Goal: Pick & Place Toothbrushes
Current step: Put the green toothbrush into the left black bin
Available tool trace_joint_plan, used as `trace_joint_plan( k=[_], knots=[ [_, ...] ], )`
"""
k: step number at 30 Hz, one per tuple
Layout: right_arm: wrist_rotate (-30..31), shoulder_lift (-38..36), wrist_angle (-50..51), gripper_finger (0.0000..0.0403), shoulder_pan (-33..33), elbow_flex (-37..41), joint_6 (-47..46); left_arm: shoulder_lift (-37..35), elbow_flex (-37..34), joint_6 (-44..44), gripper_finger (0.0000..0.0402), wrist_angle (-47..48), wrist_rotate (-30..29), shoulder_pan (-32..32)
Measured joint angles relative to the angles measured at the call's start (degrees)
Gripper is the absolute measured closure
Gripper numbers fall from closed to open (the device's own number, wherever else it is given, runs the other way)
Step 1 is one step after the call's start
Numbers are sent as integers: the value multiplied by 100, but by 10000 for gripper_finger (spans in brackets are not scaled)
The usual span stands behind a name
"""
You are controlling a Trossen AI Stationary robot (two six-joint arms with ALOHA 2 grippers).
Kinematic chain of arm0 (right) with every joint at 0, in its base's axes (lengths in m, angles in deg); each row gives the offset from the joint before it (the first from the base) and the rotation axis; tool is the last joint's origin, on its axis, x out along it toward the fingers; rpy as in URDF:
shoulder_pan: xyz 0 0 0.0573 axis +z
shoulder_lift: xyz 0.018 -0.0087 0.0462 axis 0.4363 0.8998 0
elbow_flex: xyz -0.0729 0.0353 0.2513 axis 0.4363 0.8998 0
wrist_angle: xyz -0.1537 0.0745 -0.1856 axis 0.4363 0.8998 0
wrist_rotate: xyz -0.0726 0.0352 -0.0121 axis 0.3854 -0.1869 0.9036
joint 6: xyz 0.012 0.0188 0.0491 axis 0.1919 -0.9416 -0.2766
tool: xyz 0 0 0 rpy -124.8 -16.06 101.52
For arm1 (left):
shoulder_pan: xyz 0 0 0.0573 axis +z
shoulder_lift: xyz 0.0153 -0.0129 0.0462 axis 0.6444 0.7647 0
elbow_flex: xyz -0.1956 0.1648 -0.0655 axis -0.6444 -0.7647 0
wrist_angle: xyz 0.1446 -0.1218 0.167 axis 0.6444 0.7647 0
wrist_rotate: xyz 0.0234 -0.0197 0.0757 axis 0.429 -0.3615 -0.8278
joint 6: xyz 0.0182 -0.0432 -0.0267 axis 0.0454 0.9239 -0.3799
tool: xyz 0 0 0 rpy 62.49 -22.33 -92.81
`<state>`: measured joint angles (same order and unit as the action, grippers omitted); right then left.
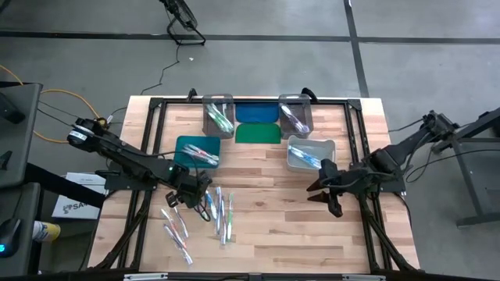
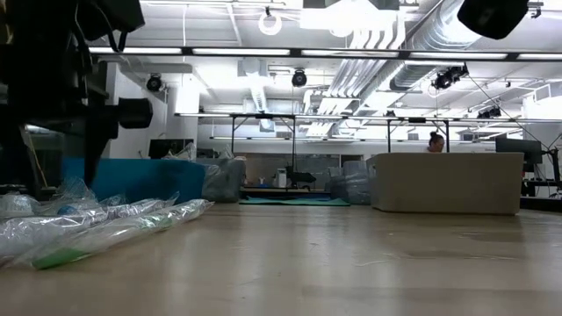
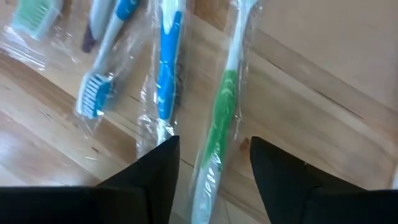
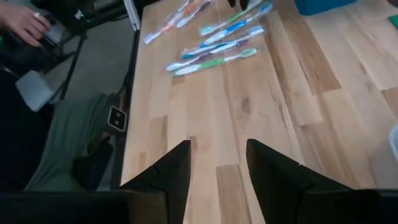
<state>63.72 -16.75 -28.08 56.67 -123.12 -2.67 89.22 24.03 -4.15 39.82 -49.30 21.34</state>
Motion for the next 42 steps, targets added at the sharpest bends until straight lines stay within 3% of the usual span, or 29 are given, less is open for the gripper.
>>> trace_joint_plan(
  k=[17,23,33,42],
  knots=[
    [-84,315,-4,255,-2,0,-98,2,-385,11,227,-664,-17,2],
    [-95,315,12,255,-2,0,-80,2,-385,11,274,-672,-17,4],
    [-97,315,14,255,-2,0,72,4,-385,25,390,-692,108,4],
    [-102,315,51,255,-2,0,72,4,-141,129,401,-878,503,2]
  ],
)
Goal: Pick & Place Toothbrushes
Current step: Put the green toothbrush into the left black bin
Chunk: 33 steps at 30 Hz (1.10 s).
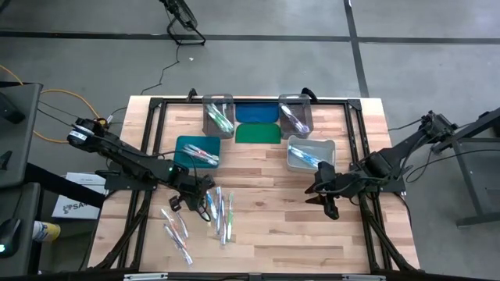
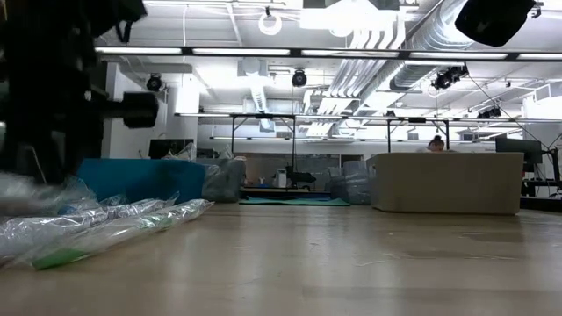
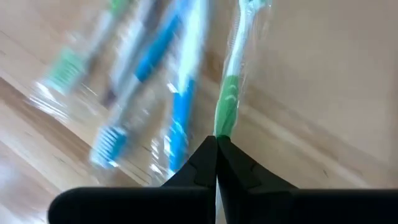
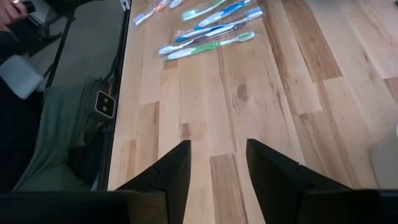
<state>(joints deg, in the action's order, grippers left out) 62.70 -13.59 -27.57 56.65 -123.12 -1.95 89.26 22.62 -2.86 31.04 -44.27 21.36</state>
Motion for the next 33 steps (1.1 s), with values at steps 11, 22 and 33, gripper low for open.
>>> trace_joint_plan(
  k=[11,22,33],
  knots=[
    [524,171,-873,255,0,387,694,0,1249,-138,401,105,-263,0],
    [1575,1666,-4383,257,-123,1036,4411,0,1859,-1457,401,-1581,-1898,86],
    [2618,2800,-6516,199,-547,1044,6314,0,1859,-1488,401,-2385,-1937,659]
  ],
)
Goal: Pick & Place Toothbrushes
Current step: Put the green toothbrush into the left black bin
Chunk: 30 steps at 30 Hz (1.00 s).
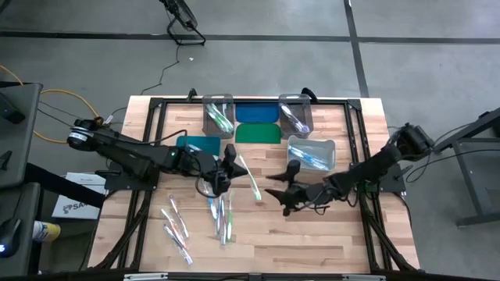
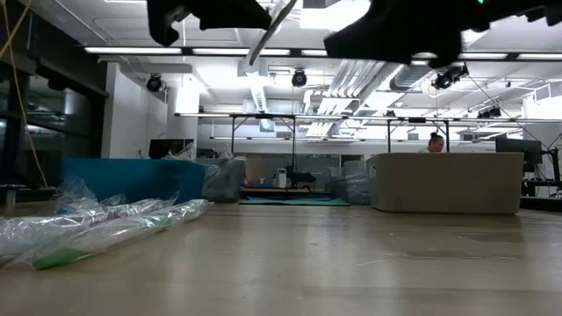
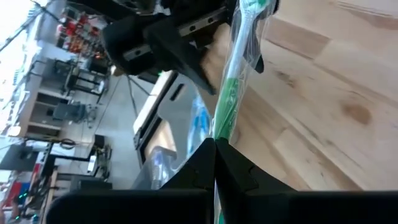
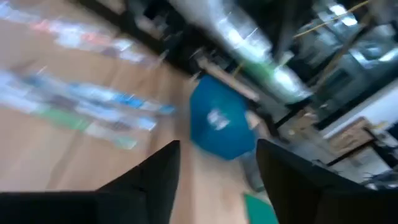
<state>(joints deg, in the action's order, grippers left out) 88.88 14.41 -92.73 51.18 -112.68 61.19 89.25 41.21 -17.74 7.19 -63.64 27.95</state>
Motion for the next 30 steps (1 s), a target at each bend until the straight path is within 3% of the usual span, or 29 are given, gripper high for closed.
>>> trace_joint_plan(
  k=[3,6,11,19,30],
  knots=[
    [-11,0,-571,163,-120,-2,265,-2,0,0,401,-105,2,95],
    [-420,0,-1150,135,-234,-7,570,-2,0,0,401,-115,37,181],
    [-1038,0,-1370,123,-542,-8,566,-2,0,7,401,-175,207,215],
    [-2239,0,-1741,175,-788,-8,557,-2,0,17,401,-336,232,207],
    [-2883,2,-1841,258,-1030,-153,584,-4,0,2,401,-627,387,207]
  ],
)
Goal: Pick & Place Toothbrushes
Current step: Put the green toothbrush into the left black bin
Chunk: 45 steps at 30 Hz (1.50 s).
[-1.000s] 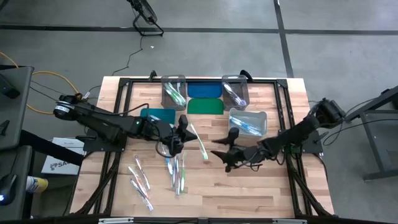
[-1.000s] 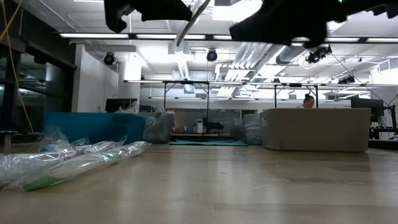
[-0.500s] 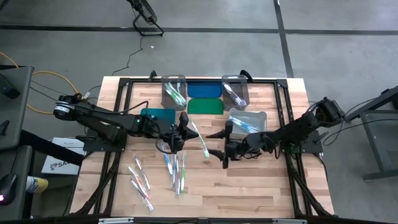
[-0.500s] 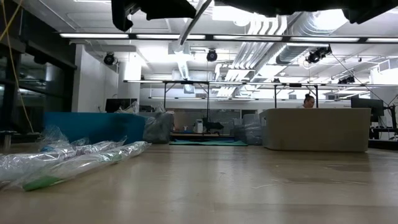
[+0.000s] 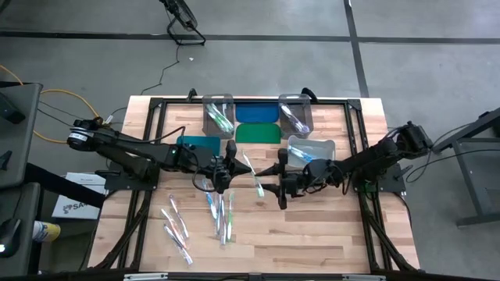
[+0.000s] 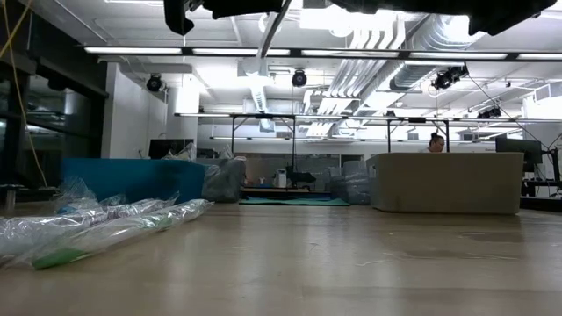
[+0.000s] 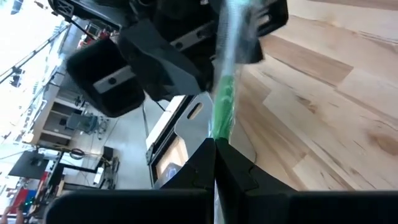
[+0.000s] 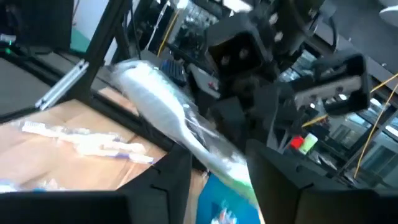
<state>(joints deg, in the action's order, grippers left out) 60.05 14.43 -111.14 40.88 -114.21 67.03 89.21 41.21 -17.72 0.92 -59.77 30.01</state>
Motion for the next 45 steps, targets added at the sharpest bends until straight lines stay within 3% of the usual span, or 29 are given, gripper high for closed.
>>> trace_joint_plan(
  k=[6,11,17,22,27,31,38,43,45],
  knots=[
    [-35,0,3,304,-83,-109,2,0,0,-2,401,-83,0,2],
    [-33,0,2,381,-84,-109,-38,0,0,0,401,-35,5,0],
    [102,0,-40,387,-115,-109,-470,0,0,-74,394,-19,-18,0],
    [548,0,151,388,-132,-107,-729,-6,0,-375,339,-17,-196,0],
    [928,0,281,388,-133,-107,-950,-174,2,-352,273,187,-850,-1],
    [1019,0,298,388,-324,-107,-1139,-407,0,-273,245,694,-1393,0],
    [85,2,458,388,-1332,-371,-1521,-825,0,495,241,2343,-2869,2],
    [-628,122,912,388,-2077,-1005,-1569,-1069,-26,1229,241,3628,-3753,4],
    [-850,297,1008,388,-2332,-1337,-1683,-1218,-139,1379,241,3665,-4023,35]
  ],
)
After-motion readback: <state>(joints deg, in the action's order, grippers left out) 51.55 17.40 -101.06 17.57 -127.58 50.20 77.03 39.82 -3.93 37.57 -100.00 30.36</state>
